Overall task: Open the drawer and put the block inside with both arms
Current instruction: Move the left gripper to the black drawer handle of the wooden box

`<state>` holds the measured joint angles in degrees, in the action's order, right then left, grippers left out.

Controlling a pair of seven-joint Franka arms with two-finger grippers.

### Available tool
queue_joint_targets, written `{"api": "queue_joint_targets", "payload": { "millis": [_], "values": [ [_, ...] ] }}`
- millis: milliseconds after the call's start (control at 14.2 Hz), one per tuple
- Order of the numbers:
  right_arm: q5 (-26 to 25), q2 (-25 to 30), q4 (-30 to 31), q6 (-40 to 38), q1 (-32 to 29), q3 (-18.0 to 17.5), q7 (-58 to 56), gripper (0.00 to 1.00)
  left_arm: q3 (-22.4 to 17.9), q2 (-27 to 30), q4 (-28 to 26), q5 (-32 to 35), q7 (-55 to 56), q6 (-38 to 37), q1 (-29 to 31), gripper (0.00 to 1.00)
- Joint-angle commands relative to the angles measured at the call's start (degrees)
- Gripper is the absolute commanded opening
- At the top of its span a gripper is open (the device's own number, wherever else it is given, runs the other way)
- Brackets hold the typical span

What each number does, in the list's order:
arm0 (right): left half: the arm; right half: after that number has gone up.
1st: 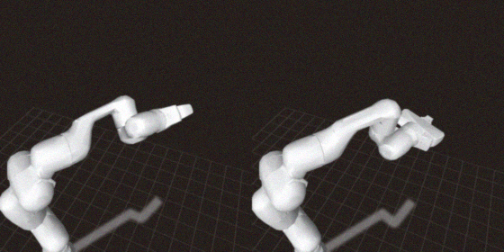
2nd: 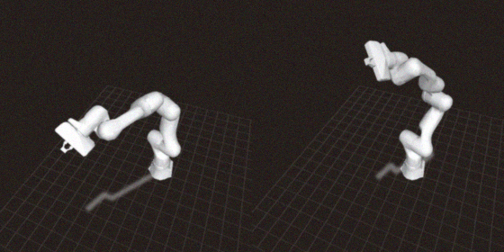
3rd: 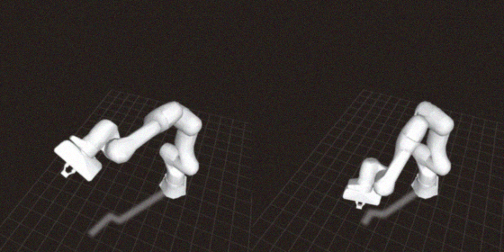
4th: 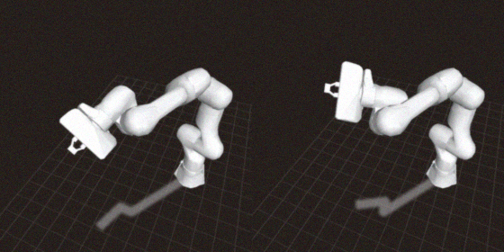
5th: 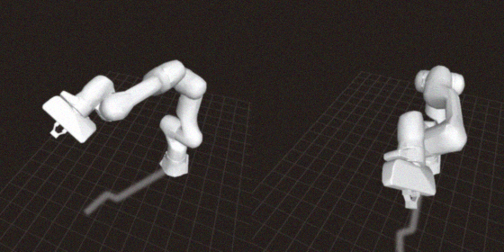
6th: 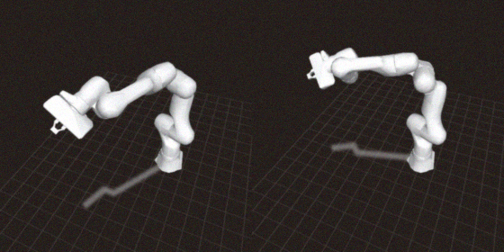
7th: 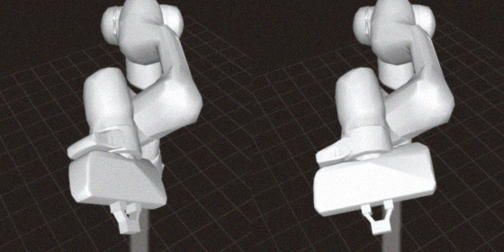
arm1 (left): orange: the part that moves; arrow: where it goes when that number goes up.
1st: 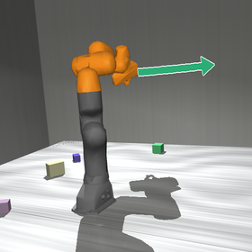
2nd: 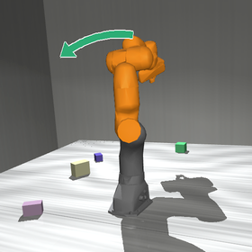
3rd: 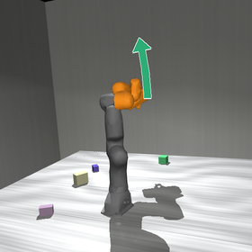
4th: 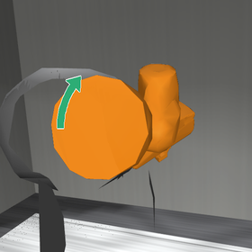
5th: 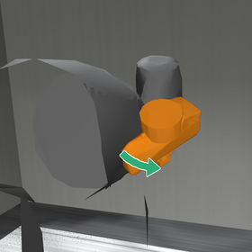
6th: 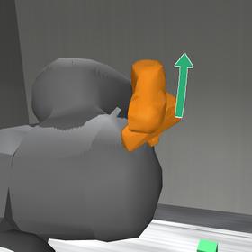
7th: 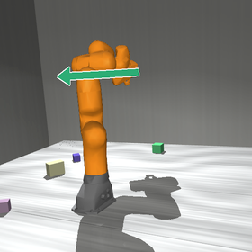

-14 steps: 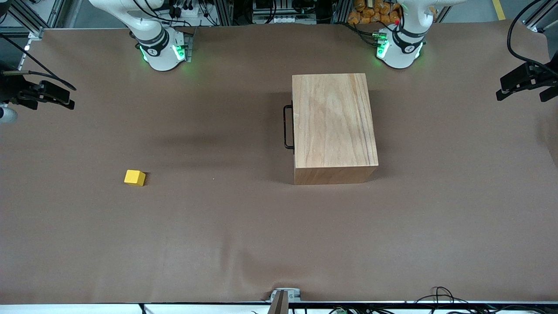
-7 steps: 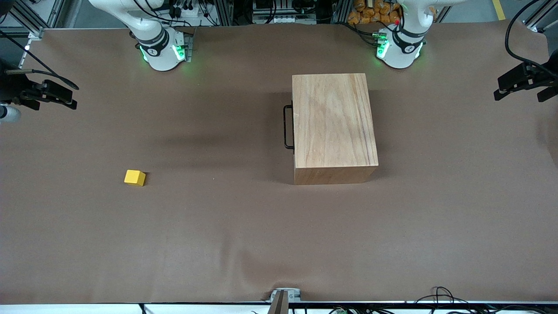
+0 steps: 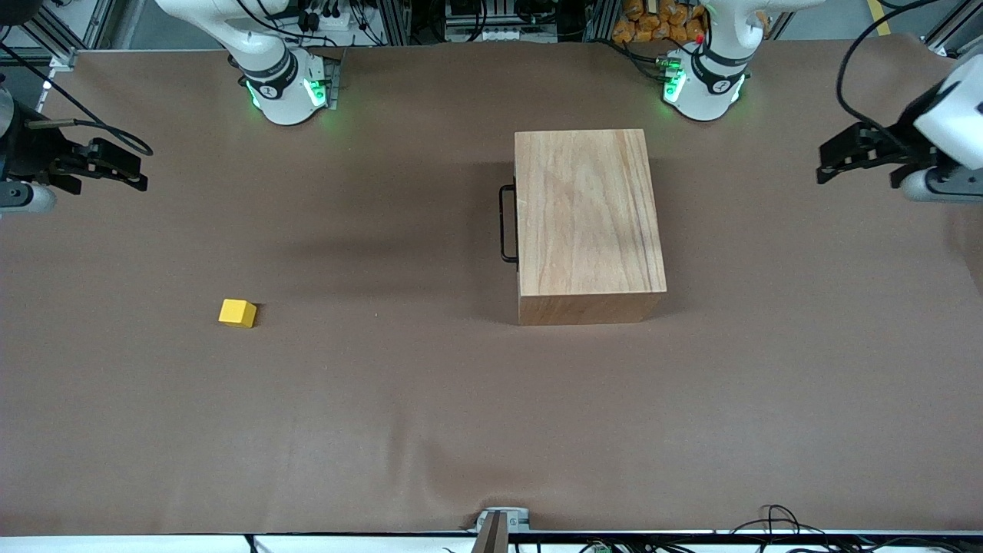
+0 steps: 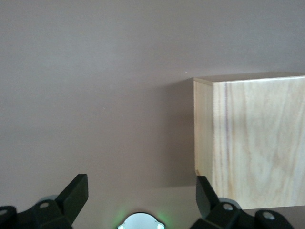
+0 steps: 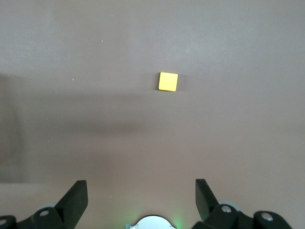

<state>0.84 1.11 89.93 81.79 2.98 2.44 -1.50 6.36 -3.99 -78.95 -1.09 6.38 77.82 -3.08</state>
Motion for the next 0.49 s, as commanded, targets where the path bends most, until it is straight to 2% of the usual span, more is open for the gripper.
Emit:
{"api": "queue_joint_targets", "payload": {
  "millis": [0, 211, 423],
  "values": [
    [-3.12, 0.13, -0.28, -0.14, 1.23, -0.07, -0.17, 1.0, 3.47, -1.19, 0.46, -0.32, 4.94, -0.57, -0.78, 1.0],
    [-2.25, 0.04, -0.28, 0.47, 0.62, 0.11, 0.0, 1.0, 6.2, -3.3, 0.55, -2.85, 9.51, -0.39, -2.09, 1.0],
    [-2.25, 0.12, -0.37, 0.12, 0.53, 0.37, 0.09, 1.0, 6.38, -5.93, 0.72, -3.48, 15.83, 0.22, -7.79, 1.0]
  ]
}}
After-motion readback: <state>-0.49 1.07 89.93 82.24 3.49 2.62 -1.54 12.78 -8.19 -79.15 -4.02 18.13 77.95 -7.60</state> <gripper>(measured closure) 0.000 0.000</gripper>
